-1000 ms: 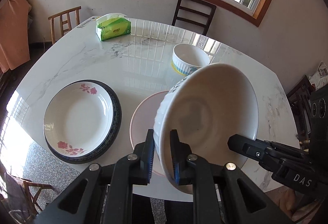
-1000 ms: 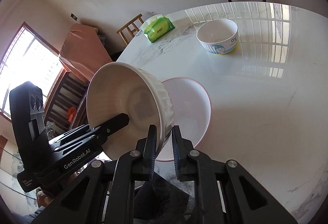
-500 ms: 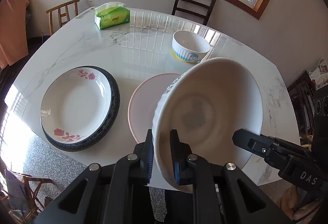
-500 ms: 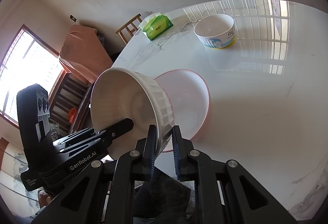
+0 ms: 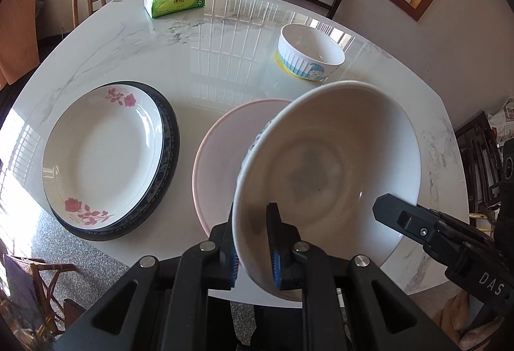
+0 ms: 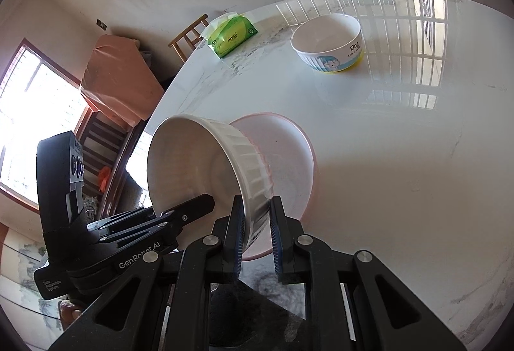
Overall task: Organize plates and bowls
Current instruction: 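Carry the Rabbit bowl over the pink bowl and lower it inside, then open both grippers and pull back from the nested bowls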
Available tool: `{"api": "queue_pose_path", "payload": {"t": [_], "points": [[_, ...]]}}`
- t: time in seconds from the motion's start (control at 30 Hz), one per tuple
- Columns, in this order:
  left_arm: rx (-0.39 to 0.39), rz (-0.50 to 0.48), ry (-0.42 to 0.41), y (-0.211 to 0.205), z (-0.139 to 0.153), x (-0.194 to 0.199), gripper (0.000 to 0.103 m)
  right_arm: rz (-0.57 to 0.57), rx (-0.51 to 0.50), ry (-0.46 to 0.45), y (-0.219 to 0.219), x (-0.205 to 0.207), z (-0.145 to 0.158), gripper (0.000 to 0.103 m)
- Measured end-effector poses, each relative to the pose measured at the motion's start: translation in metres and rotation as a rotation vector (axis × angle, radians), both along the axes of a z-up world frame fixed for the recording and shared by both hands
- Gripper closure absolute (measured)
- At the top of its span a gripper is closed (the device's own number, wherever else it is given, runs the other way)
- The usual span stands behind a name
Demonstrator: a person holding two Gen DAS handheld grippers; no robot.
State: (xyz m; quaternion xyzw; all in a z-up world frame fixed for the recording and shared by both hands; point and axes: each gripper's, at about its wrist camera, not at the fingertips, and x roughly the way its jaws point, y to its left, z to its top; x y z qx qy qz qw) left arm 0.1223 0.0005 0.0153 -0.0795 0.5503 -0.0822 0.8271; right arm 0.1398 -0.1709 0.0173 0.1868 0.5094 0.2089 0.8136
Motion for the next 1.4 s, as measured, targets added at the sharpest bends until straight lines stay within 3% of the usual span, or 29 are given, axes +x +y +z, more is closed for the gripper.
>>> {"api": "queue_pose_path", "payload": {"t": [0.43, 0.63, 0.77, 1.17, 1.27, 1.4], "points": [[0.013, 0.0, 0.086, 0.001, -0.025, 0.021, 0.087, 0.011, -0.041, 0.088, 0.001, 0.02, -0.02, 0.089], [0.012, -0.004, 0.126, 0.0, -0.032, 0.025, 0.078, 0.007, -0.042, 0.094, 0.002, 0.024, -0.021, 0.09], [-0.019, -0.012, 0.14, -0.002, -0.035, 0.029, 0.065, 0.008, -0.033, 0.081, 0.003, 0.023, -0.019, 0.09], [-0.009, -0.092, 0.133, -0.006, -0.021, 0.026, 0.056, 0.005, -0.031, 0.067, 0.0, 0.022, -0.021, 0.089], [0.009, -0.086, 0.091, -0.001, -0.008, 0.022, 0.055, 0.001, -0.024, 0.061, -0.001, 0.021, -0.019, 0.087], [-0.051, -0.083, 0.047, 0.011, 0.01, 0.017, 0.055, -0.01, 0.032, 0.007, -0.012, 0.014, -0.007, 0.087]]}}
